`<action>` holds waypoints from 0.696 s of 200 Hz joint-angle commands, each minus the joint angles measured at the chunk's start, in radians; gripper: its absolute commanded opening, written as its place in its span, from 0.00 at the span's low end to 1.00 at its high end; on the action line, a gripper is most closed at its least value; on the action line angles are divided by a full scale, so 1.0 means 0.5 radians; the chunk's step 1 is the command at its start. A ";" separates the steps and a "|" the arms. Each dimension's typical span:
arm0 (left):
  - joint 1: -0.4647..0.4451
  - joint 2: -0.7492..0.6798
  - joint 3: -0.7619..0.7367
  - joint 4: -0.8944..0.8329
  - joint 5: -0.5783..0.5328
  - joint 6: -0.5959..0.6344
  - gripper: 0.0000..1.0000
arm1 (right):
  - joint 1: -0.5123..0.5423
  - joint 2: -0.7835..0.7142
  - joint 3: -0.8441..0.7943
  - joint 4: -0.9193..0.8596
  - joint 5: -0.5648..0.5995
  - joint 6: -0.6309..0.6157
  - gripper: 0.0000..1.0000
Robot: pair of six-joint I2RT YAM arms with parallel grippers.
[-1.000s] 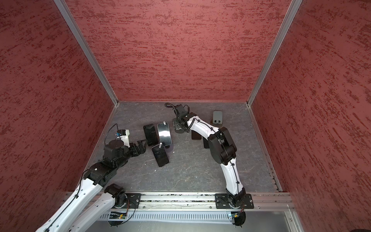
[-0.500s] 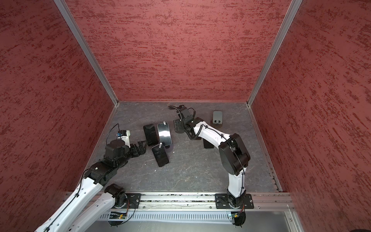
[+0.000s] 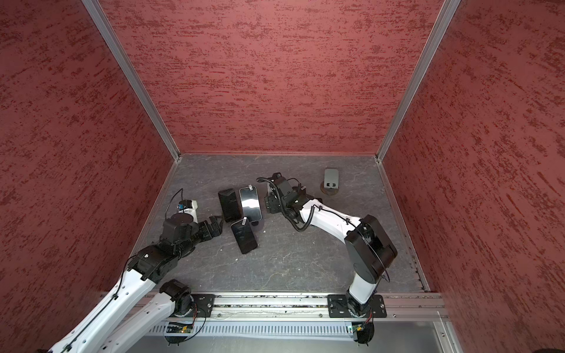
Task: Remove the phone from the phone stand
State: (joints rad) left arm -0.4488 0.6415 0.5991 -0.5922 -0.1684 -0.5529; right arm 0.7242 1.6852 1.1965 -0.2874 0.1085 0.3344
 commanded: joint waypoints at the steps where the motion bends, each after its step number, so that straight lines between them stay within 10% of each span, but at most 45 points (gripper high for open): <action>1: -0.043 -0.002 0.035 -0.066 -0.055 -0.055 0.99 | 0.049 -0.079 -0.087 0.106 0.028 0.046 0.80; 139: -0.194 -0.191 -0.034 -0.107 0.008 -0.177 1.00 | 0.634 -0.379 -0.475 0.235 0.263 0.209 0.81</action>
State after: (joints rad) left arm -0.5381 0.5735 0.5983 -0.6308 -0.1623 -0.6170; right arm 0.9924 1.5288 0.9810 -0.2302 0.1814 0.4141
